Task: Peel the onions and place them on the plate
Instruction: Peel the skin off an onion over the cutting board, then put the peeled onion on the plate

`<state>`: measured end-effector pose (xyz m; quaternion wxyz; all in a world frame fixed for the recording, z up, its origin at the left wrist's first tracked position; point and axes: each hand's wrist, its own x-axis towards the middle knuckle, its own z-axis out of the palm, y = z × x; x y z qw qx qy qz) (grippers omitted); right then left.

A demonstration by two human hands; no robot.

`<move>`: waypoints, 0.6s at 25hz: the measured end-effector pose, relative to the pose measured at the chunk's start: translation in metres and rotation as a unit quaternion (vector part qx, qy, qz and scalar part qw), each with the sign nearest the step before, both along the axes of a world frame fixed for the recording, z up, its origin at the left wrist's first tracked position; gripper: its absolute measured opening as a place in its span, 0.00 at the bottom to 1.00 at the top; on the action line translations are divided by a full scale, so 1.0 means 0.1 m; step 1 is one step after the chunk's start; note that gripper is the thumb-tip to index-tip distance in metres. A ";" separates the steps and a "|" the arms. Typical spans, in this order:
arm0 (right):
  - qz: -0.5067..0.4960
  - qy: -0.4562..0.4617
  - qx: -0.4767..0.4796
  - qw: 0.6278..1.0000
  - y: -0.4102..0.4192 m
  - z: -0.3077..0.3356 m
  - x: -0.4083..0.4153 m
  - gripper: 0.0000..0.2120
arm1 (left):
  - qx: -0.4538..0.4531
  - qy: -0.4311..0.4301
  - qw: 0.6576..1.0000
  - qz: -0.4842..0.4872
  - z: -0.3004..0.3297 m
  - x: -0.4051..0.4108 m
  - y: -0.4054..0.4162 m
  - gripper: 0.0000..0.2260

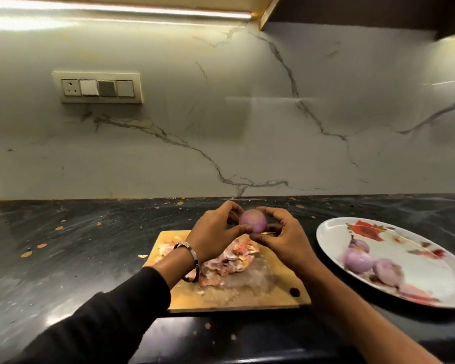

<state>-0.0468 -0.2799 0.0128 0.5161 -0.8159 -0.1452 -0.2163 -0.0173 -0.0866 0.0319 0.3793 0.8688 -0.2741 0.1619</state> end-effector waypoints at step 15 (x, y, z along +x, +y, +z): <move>-0.246 0.018 -0.077 0.966 -1.99 -0.10 -0.80 0.24 | -0.006 0.066 0.993 -0.097 -0.18 -0.31 -2.36 0.15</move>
